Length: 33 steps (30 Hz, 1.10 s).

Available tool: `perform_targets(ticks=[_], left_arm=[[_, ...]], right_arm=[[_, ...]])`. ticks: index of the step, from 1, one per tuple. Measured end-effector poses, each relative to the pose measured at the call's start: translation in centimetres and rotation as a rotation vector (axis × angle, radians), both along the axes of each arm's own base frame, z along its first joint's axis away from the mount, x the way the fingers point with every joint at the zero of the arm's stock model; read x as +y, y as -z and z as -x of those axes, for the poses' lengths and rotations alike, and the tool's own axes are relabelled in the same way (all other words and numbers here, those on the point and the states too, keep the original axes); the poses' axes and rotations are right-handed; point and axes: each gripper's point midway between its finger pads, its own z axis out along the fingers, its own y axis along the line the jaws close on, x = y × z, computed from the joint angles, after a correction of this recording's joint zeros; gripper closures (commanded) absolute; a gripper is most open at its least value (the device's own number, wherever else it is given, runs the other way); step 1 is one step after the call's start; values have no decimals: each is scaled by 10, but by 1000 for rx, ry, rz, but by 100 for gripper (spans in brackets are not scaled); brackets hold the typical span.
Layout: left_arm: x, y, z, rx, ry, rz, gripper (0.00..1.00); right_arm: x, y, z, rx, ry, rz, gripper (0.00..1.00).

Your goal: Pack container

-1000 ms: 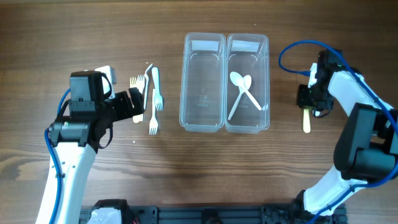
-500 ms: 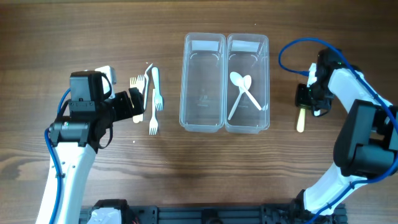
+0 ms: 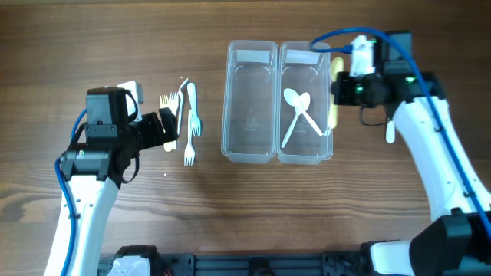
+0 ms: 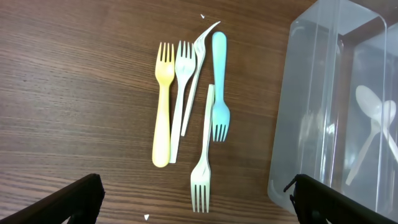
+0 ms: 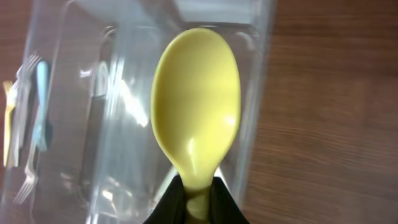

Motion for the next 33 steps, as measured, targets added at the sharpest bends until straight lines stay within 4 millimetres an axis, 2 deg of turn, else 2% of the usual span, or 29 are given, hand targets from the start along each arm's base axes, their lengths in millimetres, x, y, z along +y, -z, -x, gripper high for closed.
perform_targets(ticks=[4,5,6,8,9,10,13,16,18,19,21,23,24,25,27,30,31,33], left_arm=[[0,0,0,0,0,0,0],[0,0,0,0,0,0,0],[0,0,0,0,0,0,0],[0,0,0,0,0,0,0],[0,0,0,0,0,0,0],[0,0,0,-1,0,0,0],[0,0,0,0,0,0,0],[0,0,0,0,0,0,0],[0,0,0,0,0,0,0],[0,0,0,0,0,0,0],[0,0,0,0,0,0,0],[0,0,0,0,0,0,0],[0,0,0,0,0,0,0],[0,0,0,0,0,0,0],[0,0,0,0,0,0,0],[0,0,0,0,0,0,0],[0,0,0,0,0,0,0],[0,0,0,0,0,0,0]], right_arm=[[21,13,-6,8,-30,9,96],[23,19,-7,22,-29,11,96],[28,36,-11,54,-28,15,95],[36,64,-14,113,-32,21,82],[39,71,-14,126,-33,21,77],[43,78,-16,135,-30,21,63],[48,77,-17,127,-31,15,48],[38,59,-20,85,-1,14,41],[25,35,-24,24,30,8,38],[11,15,-26,-31,68,13,36],[-17,-15,-29,-112,142,45,34],[-58,-34,-30,-167,256,115,34],[-77,-37,-29,-175,311,150,34],[-101,-38,-29,-175,373,185,34],[-130,-34,-27,-161,448,219,36],[-178,-17,-22,-105,560,245,35],[-191,-7,-20,-76,589,249,35],[-203,11,-18,-26,612,253,34]])
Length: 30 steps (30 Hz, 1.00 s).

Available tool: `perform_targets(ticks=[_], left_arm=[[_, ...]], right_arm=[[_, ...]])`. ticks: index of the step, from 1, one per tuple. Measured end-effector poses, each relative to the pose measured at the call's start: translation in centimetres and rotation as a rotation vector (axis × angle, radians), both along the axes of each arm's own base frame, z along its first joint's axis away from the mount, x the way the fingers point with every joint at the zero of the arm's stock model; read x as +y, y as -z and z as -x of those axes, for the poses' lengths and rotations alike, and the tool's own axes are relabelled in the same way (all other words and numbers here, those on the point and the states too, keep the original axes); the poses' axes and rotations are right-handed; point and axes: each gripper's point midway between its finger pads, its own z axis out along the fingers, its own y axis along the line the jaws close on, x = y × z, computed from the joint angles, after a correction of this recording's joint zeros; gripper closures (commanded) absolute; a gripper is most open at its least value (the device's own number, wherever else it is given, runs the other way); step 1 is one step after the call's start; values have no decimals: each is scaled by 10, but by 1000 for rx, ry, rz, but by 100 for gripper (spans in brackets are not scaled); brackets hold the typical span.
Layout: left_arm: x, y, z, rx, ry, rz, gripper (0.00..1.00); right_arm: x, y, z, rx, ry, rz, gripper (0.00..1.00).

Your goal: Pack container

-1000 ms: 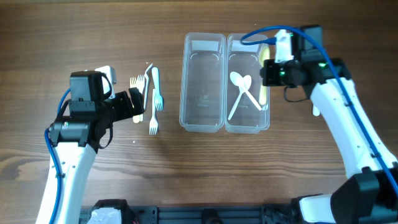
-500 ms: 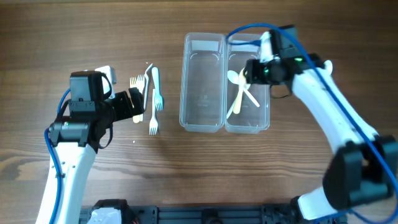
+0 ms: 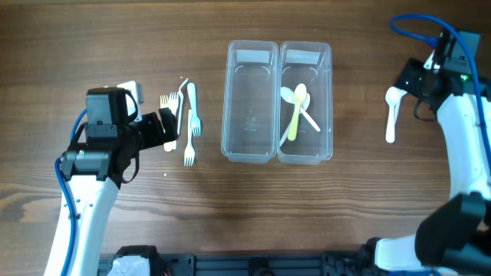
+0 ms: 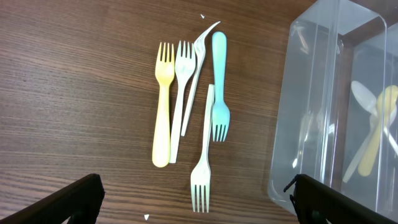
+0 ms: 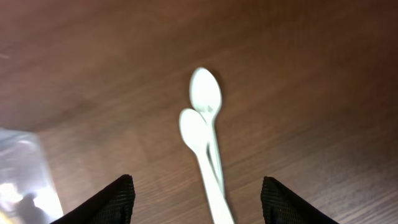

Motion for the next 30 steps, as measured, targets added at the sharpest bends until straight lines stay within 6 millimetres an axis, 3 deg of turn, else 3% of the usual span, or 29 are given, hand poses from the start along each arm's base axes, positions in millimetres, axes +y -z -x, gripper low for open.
perform_targets(ticks=[6,16,23,26,30], left_arm=[[0,0,0,0,0,0,0],[0,0,0,0,0,0,0],[0,0,0,0,0,0,0],[0,0,0,0,0,0,0],[0,0,0,0,0,0,0]], right_arm=[[-2,67,0,163,-13,-43,40],[9,141,1,302,-44,-133,46],[19,150,-6,287,-70,-180,50],[22,150,-6,285,-78,-192,56],[23,151,-4,295,-78,-199,52]])
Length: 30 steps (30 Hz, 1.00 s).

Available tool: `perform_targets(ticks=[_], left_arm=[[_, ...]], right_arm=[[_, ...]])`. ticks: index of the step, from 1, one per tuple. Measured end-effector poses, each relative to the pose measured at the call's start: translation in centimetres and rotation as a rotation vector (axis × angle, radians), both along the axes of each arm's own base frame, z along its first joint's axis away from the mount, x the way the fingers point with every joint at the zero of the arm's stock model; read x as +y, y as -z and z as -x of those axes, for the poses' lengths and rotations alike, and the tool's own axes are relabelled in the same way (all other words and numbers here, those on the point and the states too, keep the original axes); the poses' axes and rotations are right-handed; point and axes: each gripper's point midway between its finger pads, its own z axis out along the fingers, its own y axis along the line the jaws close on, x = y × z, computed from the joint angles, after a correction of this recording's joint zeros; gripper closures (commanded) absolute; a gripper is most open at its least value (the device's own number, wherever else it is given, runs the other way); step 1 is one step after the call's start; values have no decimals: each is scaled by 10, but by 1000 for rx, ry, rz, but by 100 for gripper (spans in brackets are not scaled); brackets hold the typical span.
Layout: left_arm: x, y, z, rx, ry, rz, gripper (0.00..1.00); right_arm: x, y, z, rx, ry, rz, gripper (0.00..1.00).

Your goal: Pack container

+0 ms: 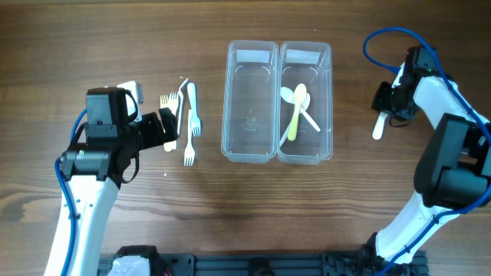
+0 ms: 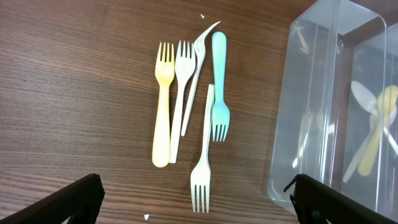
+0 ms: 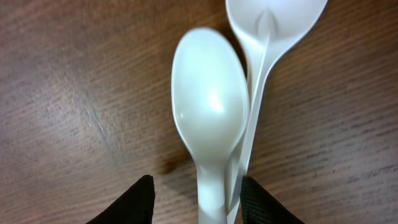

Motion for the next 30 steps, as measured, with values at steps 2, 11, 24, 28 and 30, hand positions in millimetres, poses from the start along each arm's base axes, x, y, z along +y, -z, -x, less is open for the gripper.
perform_targets(ticks=[2,11,24,28,30], left_arm=[[0,0,0,0,0,0,0],[0,0,0,0,0,0,0],[0,0,0,0,0,0,0],[0,0,0,0,0,0,0],[0,0,0,0,0,0,0]], right_arm=[[0,0,2,7,0,-2,49],[-2,-13,-7,-48,8,10,43],[2,-18,-21,-109,3,-14,41],[4,-18,-23,-115,-2,-18,41],[5,-18,-22,-113,-2,-22,42]])
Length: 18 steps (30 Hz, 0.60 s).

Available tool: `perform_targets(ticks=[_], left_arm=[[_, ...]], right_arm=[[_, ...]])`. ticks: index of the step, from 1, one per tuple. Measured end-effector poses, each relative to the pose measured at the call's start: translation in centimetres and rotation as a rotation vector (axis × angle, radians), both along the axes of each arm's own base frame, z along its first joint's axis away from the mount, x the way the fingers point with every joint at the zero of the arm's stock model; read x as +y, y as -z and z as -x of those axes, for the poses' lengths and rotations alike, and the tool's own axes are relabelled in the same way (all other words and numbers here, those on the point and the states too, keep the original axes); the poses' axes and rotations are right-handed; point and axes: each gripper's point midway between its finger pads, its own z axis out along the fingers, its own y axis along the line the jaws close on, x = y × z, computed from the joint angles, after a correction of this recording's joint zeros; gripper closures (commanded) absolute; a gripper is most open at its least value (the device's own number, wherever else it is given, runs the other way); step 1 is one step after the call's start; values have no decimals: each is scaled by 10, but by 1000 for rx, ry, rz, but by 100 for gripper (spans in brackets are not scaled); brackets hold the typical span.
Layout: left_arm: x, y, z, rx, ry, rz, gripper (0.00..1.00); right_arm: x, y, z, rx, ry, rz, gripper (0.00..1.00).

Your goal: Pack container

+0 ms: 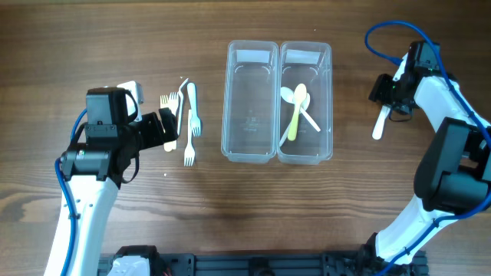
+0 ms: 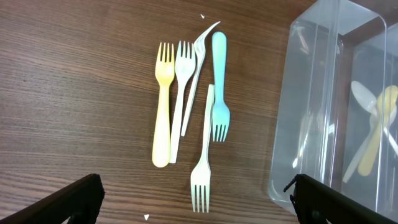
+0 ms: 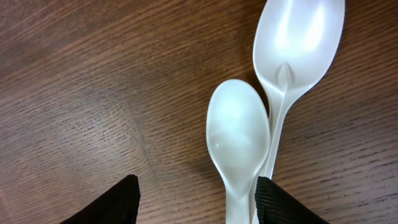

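Two clear containers stand side by side mid-table, the left one [image 1: 229, 100] bare. The right one [image 1: 331, 100] holds a yellow spoon [image 1: 297, 107] lying across white spoons [image 1: 311, 119]. Several plastic forks [image 1: 188, 123] lie left of the containers, among them a yellow fork [image 2: 163, 112] and a blue fork [image 2: 219, 81]. My left gripper [image 2: 202, 202] hangs open just short of them. Two stacked white spoons [image 3: 238, 137] lie on the wood at the right. My right gripper [image 3: 196, 202] is open over them, their handles close to its right finger.
The wooden table top [image 1: 115, 46] runs out on all sides. A blue cable [image 1: 383, 34] loops above the right arm. The clear containers' wall [image 2: 311, 93] fills the right side of the left wrist view.
My right gripper stands a little higher and farther back over the two white spoons, its fingers slightly wider apart. The spoons lie as before. The left arm has not moved.
My right gripper held the yellow spoon over the right container. Then that spoon lay in the container and the gripper was open over the two white spoons at the right. It then sat low astride their handles, and now a little higher. The left gripper stayed open by the forks.
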Motion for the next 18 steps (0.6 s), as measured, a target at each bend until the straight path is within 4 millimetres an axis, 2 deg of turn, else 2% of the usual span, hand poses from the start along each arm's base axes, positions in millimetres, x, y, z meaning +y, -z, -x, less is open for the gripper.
perform_targets(ticks=[11,18], left_arm=[[0,0,0,0,0,0,0],[0,0,0,0,0,0,0]], right_arm=[[3,10,12,61,40,-29,42],[2,13,8,31,44,-21,41]])
